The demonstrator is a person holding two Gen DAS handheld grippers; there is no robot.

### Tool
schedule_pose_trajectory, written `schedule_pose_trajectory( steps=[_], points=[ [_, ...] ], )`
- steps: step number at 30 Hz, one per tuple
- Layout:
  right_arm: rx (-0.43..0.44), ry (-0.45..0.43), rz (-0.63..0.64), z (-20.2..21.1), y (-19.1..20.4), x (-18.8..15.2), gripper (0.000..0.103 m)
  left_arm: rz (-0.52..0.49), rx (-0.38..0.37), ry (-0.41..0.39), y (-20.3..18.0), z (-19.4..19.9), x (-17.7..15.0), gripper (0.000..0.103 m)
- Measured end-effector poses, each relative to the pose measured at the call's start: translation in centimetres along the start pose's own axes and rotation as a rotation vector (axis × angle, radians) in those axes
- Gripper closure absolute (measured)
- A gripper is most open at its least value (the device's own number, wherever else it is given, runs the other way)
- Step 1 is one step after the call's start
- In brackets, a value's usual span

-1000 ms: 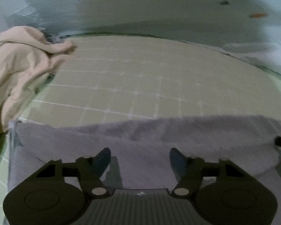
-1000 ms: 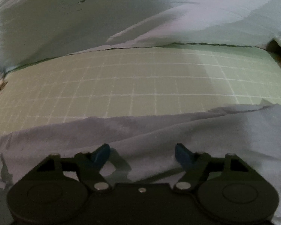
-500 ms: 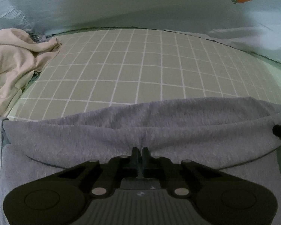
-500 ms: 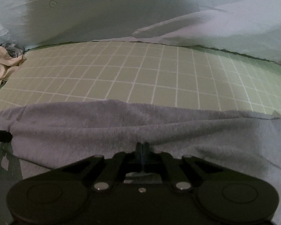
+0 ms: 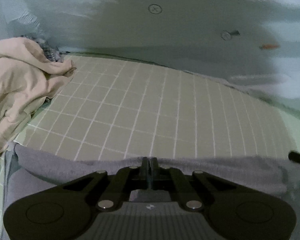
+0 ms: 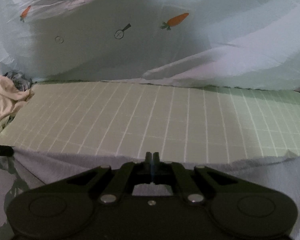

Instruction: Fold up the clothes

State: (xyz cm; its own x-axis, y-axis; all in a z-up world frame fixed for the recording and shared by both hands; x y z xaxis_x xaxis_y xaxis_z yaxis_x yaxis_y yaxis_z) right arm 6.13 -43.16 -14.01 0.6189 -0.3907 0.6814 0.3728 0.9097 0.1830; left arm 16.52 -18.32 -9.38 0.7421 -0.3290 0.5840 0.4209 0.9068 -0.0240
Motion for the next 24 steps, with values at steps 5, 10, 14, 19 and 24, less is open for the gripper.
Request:
schedule_pose_trajectory(
  steps=[5, 10, 14, 19, 24],
  points=[
    [-0.056, 0.011, -0.041, -0.2, -0.6, -0.4, 0.095, 0.08, 0.016, 0.029, 0.2, -2.4, 0.7, 0.099],
    [-0.126, 0.023, -0.082, 0.9, -1.5, -2.2, 0.057, 0.068, 0.075, 0.035, 0.3, -1.9, -0.3, 0.064],
    [-0.153, 0.055, -0.125, 0.9, -2.5, -3.3, 0.053, 0.096, 0.084, 0.063, 0.9, -1.4, -1.5, 0.055],
    [-0.118, 0.099, -0.145, -1.0, -2.9, -3.2, 0.048, 0.115, 0.095, 0.129, 1.3, -1.5, -3.7, 0.052],
    [-0.112, 0.143, -0.1, -2.9, -2.1, -3.5, 0.064, 0.109, 0.11, 0.156, 1.3, -1.8, -4.7, 0.043]
  ],
)
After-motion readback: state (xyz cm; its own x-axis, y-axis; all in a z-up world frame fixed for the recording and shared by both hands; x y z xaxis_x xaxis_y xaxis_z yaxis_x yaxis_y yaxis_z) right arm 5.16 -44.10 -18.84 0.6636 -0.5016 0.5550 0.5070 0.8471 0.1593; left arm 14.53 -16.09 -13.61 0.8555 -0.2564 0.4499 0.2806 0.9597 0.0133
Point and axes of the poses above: each gripper's, at about its wrist camera, not at the fingertips, and z roughly against the way its jaws point, y to its left, x to its top, the point moved 1 cm from there along -z, roughly the way its jaws point, and after that the axes turned 10 degrees about -z, right-handed, at the moved point
